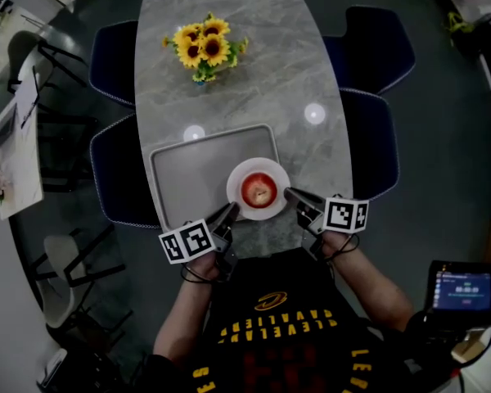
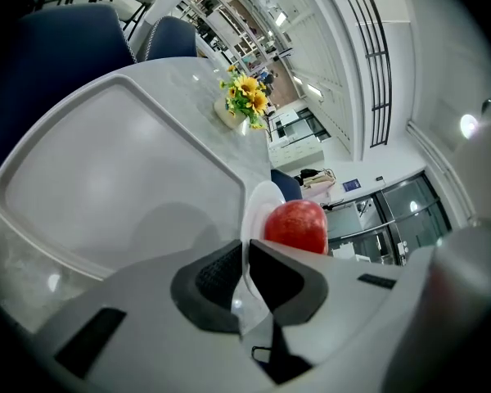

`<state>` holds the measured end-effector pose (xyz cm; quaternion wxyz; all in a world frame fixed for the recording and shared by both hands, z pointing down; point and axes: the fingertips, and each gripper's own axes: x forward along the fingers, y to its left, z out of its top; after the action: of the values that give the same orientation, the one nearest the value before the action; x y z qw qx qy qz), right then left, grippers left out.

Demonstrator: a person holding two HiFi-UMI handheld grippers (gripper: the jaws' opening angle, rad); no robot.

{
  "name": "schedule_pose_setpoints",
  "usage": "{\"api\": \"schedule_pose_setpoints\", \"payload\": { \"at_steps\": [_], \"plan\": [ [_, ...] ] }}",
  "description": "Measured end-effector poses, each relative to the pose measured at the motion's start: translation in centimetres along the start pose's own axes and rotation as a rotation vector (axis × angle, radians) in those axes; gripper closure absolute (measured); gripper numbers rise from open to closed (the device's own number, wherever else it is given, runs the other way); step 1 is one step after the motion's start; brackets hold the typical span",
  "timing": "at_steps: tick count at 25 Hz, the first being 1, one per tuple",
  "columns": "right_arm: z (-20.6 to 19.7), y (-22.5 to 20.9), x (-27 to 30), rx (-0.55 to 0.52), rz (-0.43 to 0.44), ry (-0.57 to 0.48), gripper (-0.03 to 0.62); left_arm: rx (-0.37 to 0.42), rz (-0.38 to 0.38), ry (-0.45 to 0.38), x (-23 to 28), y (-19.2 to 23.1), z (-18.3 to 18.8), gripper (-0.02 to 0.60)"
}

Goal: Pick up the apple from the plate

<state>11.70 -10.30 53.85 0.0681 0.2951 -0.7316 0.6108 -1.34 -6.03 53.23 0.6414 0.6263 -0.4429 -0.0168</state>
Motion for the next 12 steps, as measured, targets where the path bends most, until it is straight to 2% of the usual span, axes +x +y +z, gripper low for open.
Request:
{"api": "schedule_pose_setpoints", "payload": {
  "at_steps": [12],
  "plan": [
    [1.3, -1.7, -2.8, 0.001, -0.004, -0.04, 0.56, 0.037, -0.021, 0.03, 2.4, -2.2, -1.2, 0.551]
  ]
}}
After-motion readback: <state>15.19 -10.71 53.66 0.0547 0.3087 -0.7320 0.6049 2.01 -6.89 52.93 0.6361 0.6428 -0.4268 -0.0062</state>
